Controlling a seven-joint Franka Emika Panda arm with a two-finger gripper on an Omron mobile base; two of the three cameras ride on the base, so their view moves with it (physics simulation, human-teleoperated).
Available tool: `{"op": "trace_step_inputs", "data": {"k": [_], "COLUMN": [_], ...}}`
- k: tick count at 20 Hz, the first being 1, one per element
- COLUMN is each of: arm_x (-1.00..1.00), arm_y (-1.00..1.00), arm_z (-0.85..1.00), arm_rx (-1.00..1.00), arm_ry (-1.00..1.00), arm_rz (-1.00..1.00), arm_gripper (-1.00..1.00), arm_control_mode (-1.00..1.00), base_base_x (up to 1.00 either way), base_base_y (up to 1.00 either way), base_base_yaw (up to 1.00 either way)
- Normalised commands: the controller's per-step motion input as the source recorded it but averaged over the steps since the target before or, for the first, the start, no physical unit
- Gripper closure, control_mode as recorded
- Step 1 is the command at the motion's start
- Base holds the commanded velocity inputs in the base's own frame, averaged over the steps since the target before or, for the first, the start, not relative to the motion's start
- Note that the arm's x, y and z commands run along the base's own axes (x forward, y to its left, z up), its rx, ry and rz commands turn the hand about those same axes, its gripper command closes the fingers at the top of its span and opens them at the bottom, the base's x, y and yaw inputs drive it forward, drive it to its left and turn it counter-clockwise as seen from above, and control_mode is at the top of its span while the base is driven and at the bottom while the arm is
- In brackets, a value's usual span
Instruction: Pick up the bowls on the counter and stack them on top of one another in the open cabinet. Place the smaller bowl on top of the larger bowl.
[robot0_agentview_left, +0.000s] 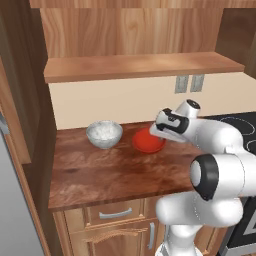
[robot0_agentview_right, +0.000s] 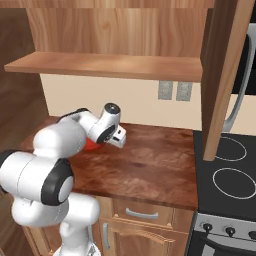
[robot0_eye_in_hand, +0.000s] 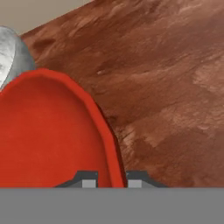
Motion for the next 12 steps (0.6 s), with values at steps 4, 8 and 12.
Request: {"op": "trace_step_inputs", "data": {"k": [4,8,12], "arm_x": [-0.11,-0.03,0.0], "arm_y": [0.0,0.08,0.27], "arm_z": [0.53,0.3,0.09], "arm_rx": [0.18,0.18,0.15], "arm_ry": [0.0,0.0,-0.01], "arm_rz": [-0.06,-0.1,-0.13], "arm_gripper": [1.0,1.0,1.0], "arm_control_mode": [-1.0,-1.0,-1.0], "base_base_x": [0.0,0.0,0.0], "base_base_y": [0.0,0.0,0.0], "base_base_yaw": [0.0,0.0,0.0]}}
